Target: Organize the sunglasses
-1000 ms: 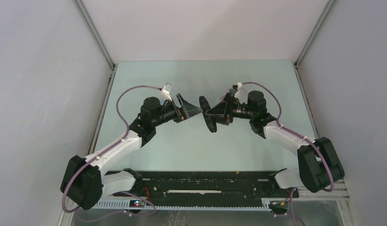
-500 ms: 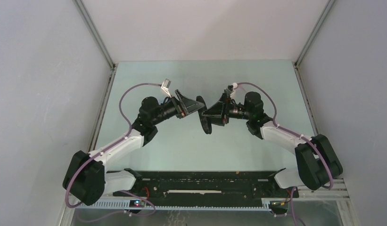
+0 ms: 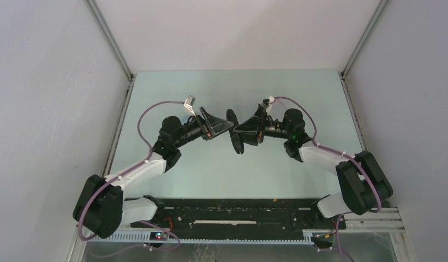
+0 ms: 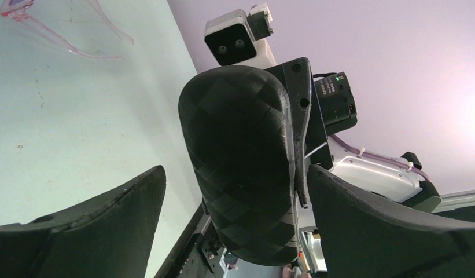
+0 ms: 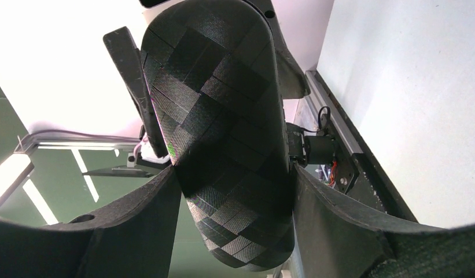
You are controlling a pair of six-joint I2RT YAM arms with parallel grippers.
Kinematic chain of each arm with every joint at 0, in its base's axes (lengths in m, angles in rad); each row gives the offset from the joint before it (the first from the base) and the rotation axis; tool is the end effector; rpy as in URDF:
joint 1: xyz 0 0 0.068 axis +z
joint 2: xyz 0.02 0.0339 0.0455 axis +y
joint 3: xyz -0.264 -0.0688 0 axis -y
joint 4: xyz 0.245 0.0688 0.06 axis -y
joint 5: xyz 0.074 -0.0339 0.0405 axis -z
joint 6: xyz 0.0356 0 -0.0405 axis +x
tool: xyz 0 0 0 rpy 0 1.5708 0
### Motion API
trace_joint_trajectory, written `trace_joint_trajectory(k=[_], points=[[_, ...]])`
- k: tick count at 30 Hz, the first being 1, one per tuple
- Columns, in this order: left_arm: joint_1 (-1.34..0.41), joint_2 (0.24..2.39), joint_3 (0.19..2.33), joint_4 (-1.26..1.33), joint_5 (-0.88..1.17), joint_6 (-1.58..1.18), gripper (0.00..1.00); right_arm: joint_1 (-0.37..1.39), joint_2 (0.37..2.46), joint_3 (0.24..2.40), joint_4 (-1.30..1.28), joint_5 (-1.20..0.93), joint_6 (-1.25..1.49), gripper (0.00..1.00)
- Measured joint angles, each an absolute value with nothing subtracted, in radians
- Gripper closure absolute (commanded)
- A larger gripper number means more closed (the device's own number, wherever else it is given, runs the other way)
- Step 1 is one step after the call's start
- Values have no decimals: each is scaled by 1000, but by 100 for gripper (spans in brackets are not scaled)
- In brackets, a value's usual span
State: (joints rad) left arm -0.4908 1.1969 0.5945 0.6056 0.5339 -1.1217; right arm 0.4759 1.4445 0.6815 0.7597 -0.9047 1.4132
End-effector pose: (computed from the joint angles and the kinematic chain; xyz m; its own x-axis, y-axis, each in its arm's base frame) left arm 0.2244 -0.1405 0.2702 -0.7686 -0.4685 -0.4356 0.3735 0.2241 -0.9001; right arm 0.2550 0.1629 0.2491 -0.9703 0.1865 -0.1544 -0.1512 0.0312 0.9880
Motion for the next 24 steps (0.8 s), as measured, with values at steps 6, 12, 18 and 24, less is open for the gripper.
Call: trace_joint_trajectory(k=[6, 12, 18, 24], points=[[-488, 1197, 589, 645, 556, -1144, 10, 477, 1463, 682, 823, -919, 1453, 58], [-486, 1204, 583, 703, 570, -1180, 21, 482, 1501, 682, 910, -931, 1509, 59], [-485, 1232, 571, 746, 572, -1223, 38, 492, 1520, 682, 961, -944, 1534, 59], [-484, 1233, 568, 753, 572, -1243, 62, 493, 1523, 682, 963, -945, 1533, 40]])
